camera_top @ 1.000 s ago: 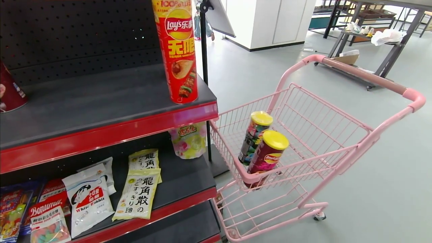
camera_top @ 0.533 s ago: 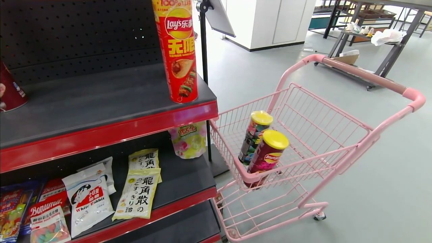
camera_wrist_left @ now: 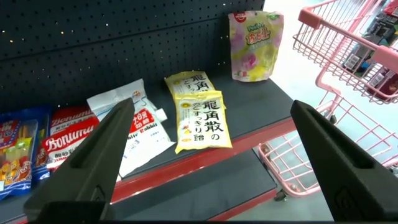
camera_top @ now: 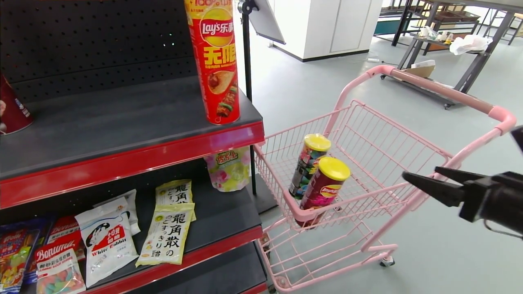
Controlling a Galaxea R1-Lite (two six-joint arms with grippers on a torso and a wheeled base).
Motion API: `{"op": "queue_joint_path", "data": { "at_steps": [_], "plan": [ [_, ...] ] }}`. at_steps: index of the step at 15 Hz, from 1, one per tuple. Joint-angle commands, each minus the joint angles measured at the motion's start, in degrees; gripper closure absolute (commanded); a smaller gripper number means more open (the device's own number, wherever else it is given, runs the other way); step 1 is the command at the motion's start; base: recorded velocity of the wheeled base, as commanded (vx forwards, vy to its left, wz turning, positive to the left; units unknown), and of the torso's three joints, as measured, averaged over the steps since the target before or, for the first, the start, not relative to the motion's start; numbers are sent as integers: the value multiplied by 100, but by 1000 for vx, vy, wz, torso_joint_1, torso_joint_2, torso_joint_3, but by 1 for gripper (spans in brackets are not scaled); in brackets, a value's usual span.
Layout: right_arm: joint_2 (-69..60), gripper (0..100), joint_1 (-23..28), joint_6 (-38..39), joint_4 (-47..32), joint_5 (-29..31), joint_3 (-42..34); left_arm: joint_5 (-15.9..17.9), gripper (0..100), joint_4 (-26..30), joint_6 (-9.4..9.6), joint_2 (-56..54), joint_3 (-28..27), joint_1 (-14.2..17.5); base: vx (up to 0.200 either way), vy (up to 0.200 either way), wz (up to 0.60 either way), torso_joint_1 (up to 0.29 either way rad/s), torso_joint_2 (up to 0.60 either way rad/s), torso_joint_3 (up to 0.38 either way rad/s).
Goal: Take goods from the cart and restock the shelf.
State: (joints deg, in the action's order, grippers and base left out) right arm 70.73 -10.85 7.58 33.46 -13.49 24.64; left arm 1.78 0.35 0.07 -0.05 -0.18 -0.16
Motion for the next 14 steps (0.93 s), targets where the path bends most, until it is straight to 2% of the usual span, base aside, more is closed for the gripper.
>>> {"op": "queue_joint_path", "data": {
  "at_steps": [1, 4, 14],
  "plan": [
    [1909, 0, -392, 24, 776, -127, -47, 7, 0, 0, 1, 5, 1, -2, 0, 0, 0, 0, 0, 0],
    [2577, 0, -629, 24, 1400, -118, 103, 7, 0, 0, 1, 5, 1, -2, 0, 0, 0, 0, 0, 0],
    [3588, 0, -840, 33, 1461, -224, 1017, -2, 0, 0, 1, 5, 1, -2, 0, 0, 0, 0, 0, 0]
  ]
}}
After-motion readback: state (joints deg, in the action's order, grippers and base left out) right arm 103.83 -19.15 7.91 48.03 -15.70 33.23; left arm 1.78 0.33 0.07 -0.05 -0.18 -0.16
